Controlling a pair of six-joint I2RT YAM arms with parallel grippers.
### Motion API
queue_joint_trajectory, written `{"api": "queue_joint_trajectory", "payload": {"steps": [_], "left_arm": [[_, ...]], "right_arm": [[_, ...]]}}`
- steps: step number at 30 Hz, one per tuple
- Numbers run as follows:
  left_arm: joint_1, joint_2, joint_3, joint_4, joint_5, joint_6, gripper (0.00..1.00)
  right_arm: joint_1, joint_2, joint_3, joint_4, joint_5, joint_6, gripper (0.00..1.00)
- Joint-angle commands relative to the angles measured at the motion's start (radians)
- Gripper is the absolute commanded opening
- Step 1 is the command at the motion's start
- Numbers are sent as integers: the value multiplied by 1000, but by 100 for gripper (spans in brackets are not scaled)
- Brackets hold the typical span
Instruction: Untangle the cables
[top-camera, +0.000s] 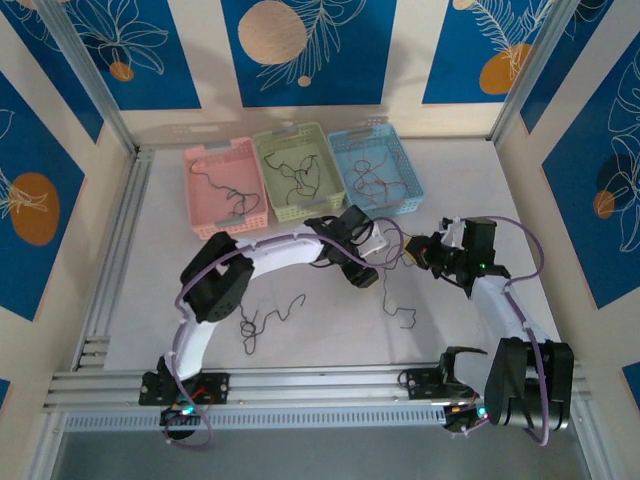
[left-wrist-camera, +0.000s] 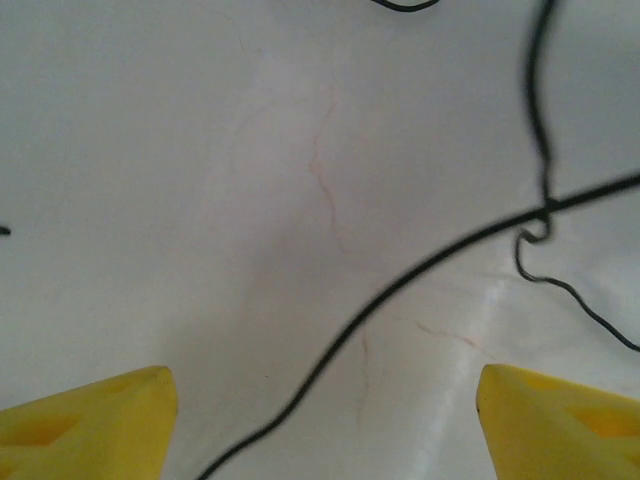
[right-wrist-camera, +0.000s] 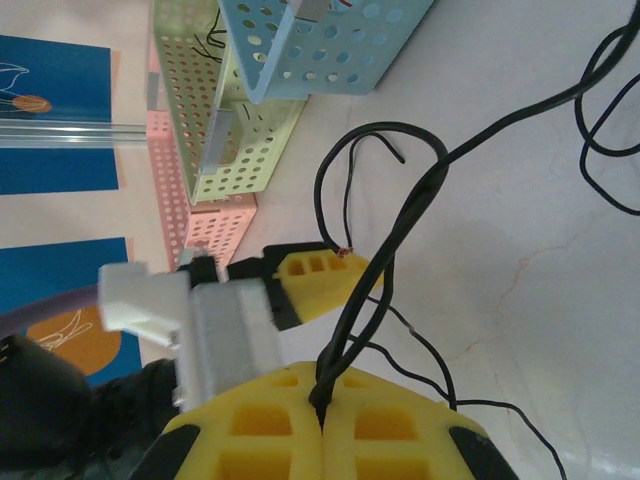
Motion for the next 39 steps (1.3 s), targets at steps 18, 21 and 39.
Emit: {"api": "queue_joint_trajectory", "payload": {"steps": [18,21,39], "left_arm": [[20,-354,-258,63,-228,-92,0],[65,-488,-288,-12,-242,-138,0],[172,-692,-133,-354,-69,-156,0]], "right_arm": [[-32,-11,-41,-9,0,-33,50],[-34,-16,-60,12,15,-23,53],[544,-115,44,200,367,-301,64]]}}
